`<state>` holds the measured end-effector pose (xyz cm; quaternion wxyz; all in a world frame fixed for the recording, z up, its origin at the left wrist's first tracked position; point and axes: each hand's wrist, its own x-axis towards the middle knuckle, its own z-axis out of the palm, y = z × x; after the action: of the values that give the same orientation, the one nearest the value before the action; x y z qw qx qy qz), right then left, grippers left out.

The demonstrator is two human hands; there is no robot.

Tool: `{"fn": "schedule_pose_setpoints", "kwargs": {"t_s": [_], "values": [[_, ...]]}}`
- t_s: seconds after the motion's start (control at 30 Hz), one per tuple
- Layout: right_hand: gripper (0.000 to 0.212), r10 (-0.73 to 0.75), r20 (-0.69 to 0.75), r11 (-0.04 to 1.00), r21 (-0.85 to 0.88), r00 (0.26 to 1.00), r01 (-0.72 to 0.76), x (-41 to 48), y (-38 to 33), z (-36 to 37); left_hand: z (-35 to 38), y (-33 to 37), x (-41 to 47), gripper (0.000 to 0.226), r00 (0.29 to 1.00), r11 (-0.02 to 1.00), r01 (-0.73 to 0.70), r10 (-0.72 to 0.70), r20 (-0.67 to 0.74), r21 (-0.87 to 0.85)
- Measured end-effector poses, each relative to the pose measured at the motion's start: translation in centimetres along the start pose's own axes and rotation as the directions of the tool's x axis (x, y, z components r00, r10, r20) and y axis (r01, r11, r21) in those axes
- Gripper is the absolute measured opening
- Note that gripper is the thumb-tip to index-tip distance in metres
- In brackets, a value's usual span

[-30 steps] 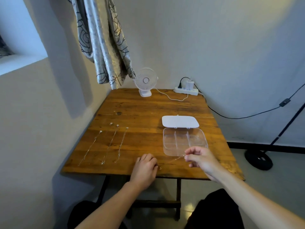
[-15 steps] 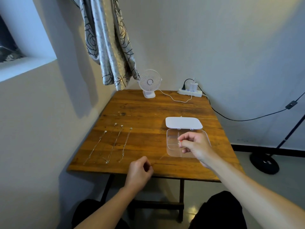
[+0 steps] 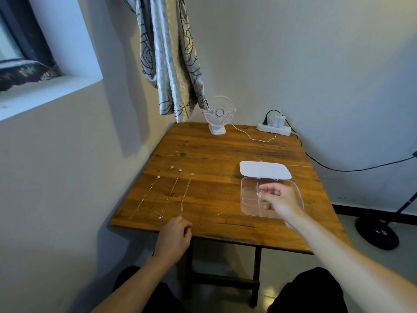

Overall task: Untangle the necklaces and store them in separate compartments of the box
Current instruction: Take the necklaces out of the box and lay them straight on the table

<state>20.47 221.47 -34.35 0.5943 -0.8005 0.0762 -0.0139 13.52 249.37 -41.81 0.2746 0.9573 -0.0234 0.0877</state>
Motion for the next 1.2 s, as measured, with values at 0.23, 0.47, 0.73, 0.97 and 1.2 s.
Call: {"fn": "schedule_pose_setpoints", "kwargs": {"t_s": [0.23,0.47,0.73,0.97,1.2], "values": [[0.019,0.014,0.059,0.999,0.033,0.998,-0.016,7.2,-5.6,5.3,-0.1,-0.2,-0.9,0.026,0.985,0.996,-0.079,0.073,-0.159,-0.032],[0.019,-0.081,0.113,0.976,-0.191,0.990,0.102,14.0,-5.9,12.8,1.1,-0.6,0.1,0.023,0.984,0.989,-0.139,0.143,-0.108,0.042],[0.018,-0.120,0.286,0.837,-0.486,0.951,0.252,17.7,-1.9,18.0,2.2,-1.4,1.6,0.016,0.997,0.993,-0.063,0.067,-0.047,0.098],[0.018,-0.250,0.352,0.623,-0.654,0.902,0.429,17.7,0.3,18.8,2.1,-1.1,1.7,0.020,1.000,0.993,0.000,0.003,-0.029,0.122],[0.033,-0.311,0.278,0.679,-0.604,0.909,0.417,14.8,-0.6,18.1,0.4,-1.6,0.9,0.032,0.999,0.998,0.036,-0.035,-0.023,0.058]]}}
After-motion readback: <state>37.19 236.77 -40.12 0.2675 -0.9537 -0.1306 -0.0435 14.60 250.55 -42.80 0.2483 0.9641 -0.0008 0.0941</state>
